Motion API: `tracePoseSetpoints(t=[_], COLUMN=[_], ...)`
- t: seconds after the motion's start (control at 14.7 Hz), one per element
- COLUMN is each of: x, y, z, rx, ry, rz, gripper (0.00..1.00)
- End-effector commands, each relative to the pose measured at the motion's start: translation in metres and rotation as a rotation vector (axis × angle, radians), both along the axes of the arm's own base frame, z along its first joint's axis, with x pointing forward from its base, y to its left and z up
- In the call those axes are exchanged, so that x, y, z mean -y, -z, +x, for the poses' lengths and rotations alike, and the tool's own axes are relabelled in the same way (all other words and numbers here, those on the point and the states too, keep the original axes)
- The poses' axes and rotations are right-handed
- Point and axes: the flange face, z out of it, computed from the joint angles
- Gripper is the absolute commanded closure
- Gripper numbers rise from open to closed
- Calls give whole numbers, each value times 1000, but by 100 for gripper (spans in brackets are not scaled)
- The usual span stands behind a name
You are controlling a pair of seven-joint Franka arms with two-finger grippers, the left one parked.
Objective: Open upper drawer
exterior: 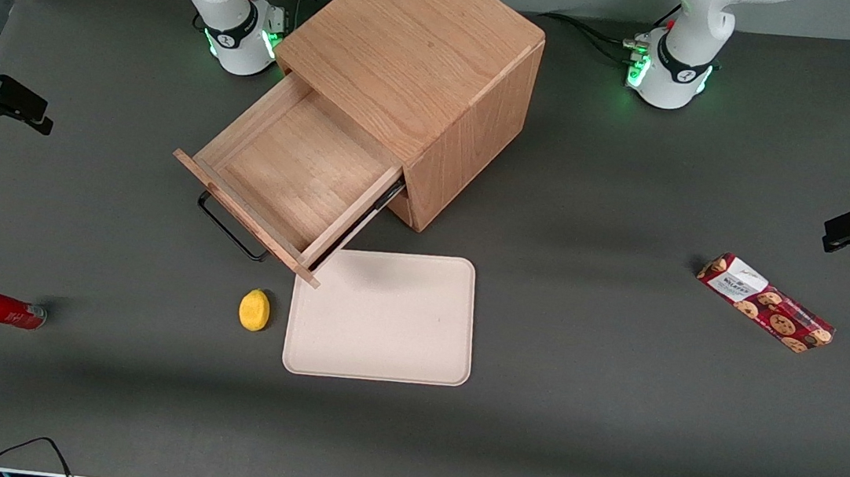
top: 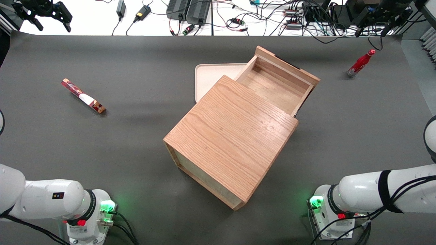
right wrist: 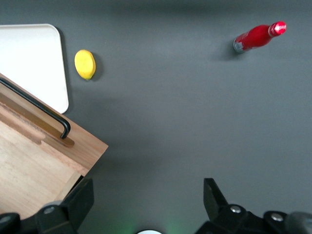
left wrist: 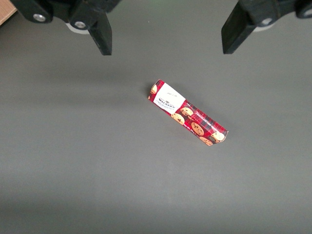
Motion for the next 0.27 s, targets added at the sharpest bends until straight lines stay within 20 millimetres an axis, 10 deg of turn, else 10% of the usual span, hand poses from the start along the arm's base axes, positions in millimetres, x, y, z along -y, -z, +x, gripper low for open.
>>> tracePoseSetpoints(t=[0.0,0.2], x=[4,5], y=[-6,-7], z=[8,8], rx=[5,6], ry=[1,-6], rz=[-20,-21], gripper=[0,0])
